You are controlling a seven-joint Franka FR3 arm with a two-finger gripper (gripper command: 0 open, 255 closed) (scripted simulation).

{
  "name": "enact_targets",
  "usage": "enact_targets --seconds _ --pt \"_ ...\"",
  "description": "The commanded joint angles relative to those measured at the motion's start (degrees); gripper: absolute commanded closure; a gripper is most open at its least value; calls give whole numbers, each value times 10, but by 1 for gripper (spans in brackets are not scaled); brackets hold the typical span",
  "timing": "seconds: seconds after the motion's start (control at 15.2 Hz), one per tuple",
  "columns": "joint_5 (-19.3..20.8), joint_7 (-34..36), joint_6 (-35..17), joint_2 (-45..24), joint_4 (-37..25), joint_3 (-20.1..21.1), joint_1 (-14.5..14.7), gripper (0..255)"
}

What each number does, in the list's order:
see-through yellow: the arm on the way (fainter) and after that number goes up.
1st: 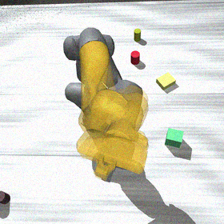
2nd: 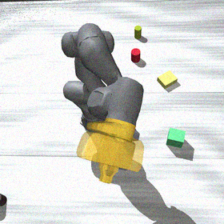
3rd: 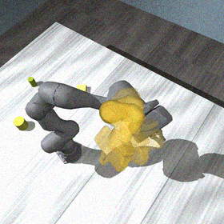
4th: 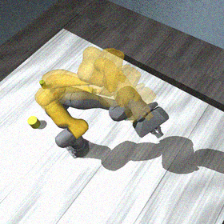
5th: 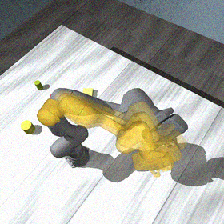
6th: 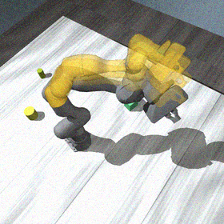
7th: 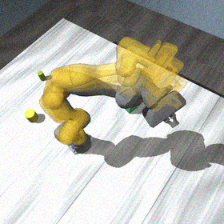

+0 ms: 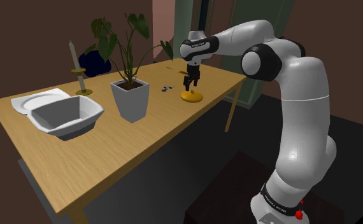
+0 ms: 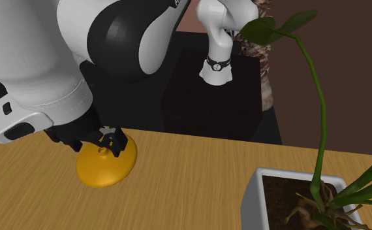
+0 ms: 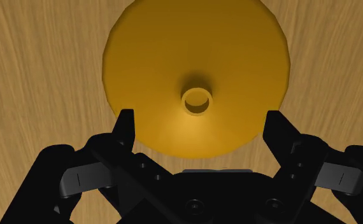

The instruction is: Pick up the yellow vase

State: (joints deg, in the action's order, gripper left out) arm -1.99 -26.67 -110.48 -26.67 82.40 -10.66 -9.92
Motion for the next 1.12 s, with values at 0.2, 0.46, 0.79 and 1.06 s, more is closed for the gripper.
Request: enact_targets --seconds 0.2,0.46,0.79,1.06 --pt "0 1 -11 0 11 0 1 255" --pt "0 1 -11 -1 10 0 1 255" --pt "0 0 -3 0 3 0 0 255" --pt "1 0 25 4 -22 -1 -1 255"
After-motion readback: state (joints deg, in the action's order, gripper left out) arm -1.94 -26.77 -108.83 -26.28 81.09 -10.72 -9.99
